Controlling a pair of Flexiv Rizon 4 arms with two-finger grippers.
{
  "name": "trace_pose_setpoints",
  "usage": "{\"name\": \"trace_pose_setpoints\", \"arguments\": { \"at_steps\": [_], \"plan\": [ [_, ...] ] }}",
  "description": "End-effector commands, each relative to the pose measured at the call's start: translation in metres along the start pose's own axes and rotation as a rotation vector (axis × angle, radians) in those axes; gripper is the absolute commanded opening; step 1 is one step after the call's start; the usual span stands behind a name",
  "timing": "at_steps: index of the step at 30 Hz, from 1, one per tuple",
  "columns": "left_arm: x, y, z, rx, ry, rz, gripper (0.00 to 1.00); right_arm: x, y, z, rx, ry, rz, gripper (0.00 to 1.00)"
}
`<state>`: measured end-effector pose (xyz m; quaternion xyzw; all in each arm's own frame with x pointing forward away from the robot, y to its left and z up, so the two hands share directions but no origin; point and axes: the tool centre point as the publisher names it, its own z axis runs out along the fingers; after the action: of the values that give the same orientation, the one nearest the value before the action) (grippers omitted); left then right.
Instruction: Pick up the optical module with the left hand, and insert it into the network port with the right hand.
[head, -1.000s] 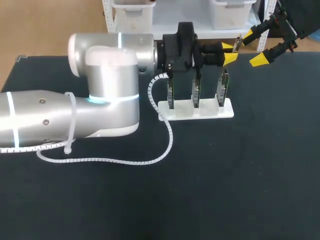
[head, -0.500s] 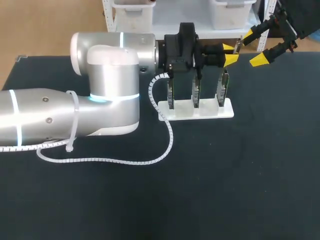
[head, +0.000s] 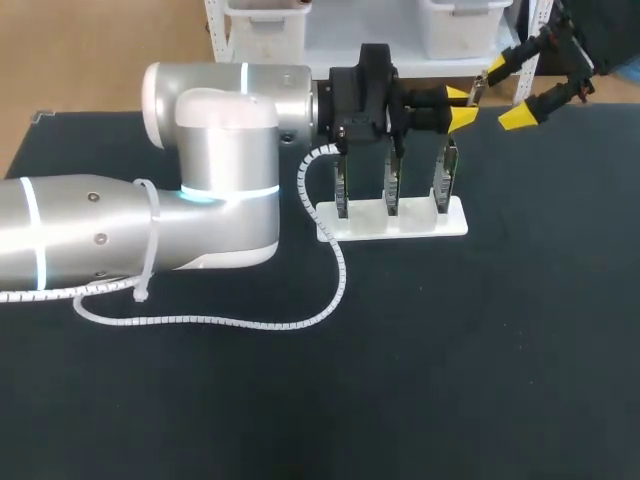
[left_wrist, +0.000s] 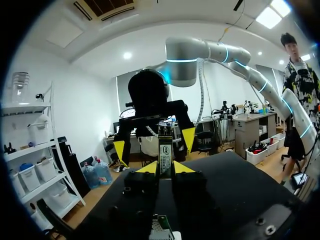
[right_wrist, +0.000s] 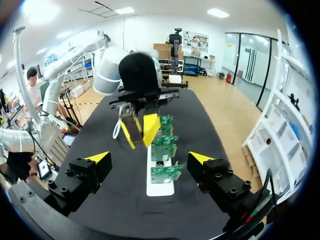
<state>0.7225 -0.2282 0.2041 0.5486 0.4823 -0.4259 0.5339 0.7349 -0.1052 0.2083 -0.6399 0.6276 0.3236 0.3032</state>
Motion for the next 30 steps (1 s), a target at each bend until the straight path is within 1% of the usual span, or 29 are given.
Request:
{"name": "trace_pose_setpoints", "arguments": {
  "at_steps": [1,4,7,8,12,15,17,22,26,30],
  "plan": [
    [0.0,0.001,0.0,0.002,0.0,-0.001,0.0,-0.01,0.008,-0.009,0.04,-0.002,-0.02,1.0],
    [0.0,0.001,0.0,0.002,0.0,-0.001,0.0,-0.017,0.006,-0.016,0.054,-0.016,-0.037,1.0],
    [0.0,0.001,0.0,0.002,0.0,-0.001,0.0,-0.027,0.008,-0.018,0.051,-0.025,-0.065,1.0],
    [0.0,0.001,0.0,0.002,0.0,-0.001,0.0,-0.03,0.009,-0.018,0.04,-0.041,-0.069,1.0],
    [0.0,0.001,0.0,0.002,0.0,-0.001,0.0,-0.036,0.008,-0.011,0.015,-0.049,-0.088,1.0],
    [0.0,0.001,0.0,0.002,0.0,-0.001,0.0,-0.039,0.008,-0.009,0.012,-0.057,-0.093,1.0],
    [0.0,0.001,0.0,0.002,0.0,-0.001,0.0,-0.04,0.008,-0.009,0.01,-0.077,-0.089,1.0],
    [0.0,0.001,0.0,0.002,0.0,-0.001,0.0,-0.045,0.009,-0.007,-0.002,-0.085,-0.098,1.0],
    [0.0,0.001,0.0,0.002,0.0,-0.001,0.0,-0.049,0.01,-0.003,-0.035,-0.088,-0.105,1.0],
    [0.0,0.001,0.0,0.002,0.0,-0.001,0.0,-0.046,0.013,0.007,-0.065,-0.078,-0.098,1.0]
  ]
}}
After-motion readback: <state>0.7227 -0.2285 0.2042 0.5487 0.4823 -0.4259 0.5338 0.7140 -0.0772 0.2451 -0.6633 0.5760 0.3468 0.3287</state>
